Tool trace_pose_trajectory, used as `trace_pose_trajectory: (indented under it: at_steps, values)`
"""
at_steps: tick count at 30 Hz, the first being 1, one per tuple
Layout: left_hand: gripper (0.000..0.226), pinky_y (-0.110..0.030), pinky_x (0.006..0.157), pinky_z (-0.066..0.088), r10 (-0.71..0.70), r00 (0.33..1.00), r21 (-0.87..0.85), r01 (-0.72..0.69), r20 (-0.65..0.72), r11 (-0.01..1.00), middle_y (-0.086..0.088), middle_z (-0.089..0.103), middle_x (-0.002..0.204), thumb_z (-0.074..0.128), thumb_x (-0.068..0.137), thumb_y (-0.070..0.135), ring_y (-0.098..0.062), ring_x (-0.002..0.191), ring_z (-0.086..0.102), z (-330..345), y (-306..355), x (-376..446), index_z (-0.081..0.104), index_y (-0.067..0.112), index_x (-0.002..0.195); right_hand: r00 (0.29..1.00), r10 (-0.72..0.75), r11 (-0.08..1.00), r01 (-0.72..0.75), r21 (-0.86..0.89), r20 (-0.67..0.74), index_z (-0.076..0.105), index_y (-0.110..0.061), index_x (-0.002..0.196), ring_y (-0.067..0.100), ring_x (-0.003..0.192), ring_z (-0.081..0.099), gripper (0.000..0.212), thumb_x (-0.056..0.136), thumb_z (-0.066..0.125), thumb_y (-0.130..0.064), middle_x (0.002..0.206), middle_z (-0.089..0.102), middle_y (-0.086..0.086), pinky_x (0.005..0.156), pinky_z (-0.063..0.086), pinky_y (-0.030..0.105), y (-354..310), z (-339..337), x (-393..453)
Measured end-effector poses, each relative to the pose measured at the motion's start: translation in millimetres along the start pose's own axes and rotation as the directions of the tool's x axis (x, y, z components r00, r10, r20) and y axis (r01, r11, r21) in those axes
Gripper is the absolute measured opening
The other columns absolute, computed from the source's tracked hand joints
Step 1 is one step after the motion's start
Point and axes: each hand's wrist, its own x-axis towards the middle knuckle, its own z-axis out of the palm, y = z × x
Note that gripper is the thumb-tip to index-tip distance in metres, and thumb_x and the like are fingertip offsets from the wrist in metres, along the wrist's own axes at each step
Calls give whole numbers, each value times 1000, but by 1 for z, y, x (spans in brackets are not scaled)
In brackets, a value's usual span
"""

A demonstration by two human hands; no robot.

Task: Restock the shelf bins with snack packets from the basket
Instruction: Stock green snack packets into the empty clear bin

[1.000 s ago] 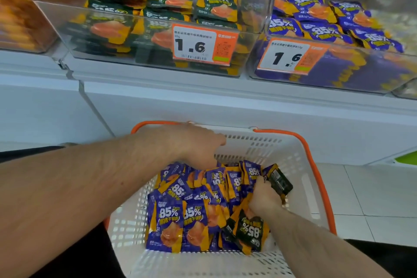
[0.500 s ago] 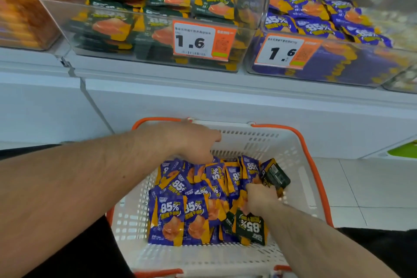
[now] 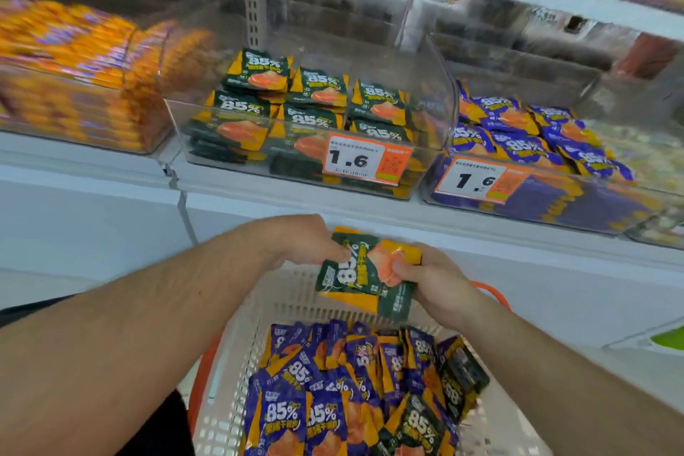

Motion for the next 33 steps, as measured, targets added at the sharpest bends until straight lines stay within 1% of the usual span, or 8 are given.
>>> trace_pose_trajectory:
  at_steps: [4,8,13,18,21,24,28,33]
  values:
    - [4,-37,85,51,61,989,-346,-105,-138,932,-6,67,101,64,93,15,-23,94,63,-11,-5,-4,63,16,97,994,-59,993,68,94,-89,50,-14,91,22,76,65,28,88,58,13,88,67,10,70,49,34,-29,20,-11]
    - [9,-29,71,45,174,954,-404,-262,-243,876,-4,72,102,63,94,14,-14,84,64,-30,-6,-19,64,23,96,956,-278,960,274,-51,-98,40,-14,87,25,64,64,40,82,59,20,75,70,6,54,46,28,-60,22,-24]
    - [14,-31,65,52,240,868,-571,-472,-435,671,-1,73,94,65,91,6,-16,77,68,-49,-2,-32,67,19,96,912,-398,905,407,-119,94,68,-12,81,25,66,54,29,79,66,17,75,70,-2,47,43,25,-97,23,-39]
    - [10,-21,65,48,75,519,-384,-714,-852,585,9,67,79,67,89,16,0,68,63,-71,6,-33,65,24,93,911,-385,922,386,21,148,73,-14,99,18,68,65,37,79,64,16,95,74,6,49,49,22,-132,41,-42]
    - [10,-29,78,49,80,265,-119,-657,-961,744,13,65,84,62,89,18,-3,79,61,-90,-3,-26,64,24,97,934,-358,932,358,57,-12,69,-11,107,8,58,65,36,87,55,17,94,72,3,44,48,16,-162,46,-24]
    - [27,-32,92,33,295,323,171,-361,-899,917,15,66,107,61,87,30,-11,110,57,-100,-10,-18,64,29,114,942,-306,947,317,62,-136,66,-8,110,11,63,70,31,91,54,14,97,70,3,54,54,18,-195,49,14]
    - [39,-38,95,19,410,533,390,-156,-740,907,15,61,123,51,89,55,-14,121,44,-90,-7,-9,60,34,121,954,-209,975,221,34,-214,66,-12,101,22,80,67,26,92,55,11,119,59,10,60,57,21,-223,60,83]
    - [36,-37,80,13,417,549,440,-98,-724,893,14,64,113,45,89,59,-15,113,43,-87,-4,-6,67,35,104,954,-117,991,130,30,-276,64,-9,91,20,86,63,21,90,59,11,110,59,10,50,55,19,-229,82,136]
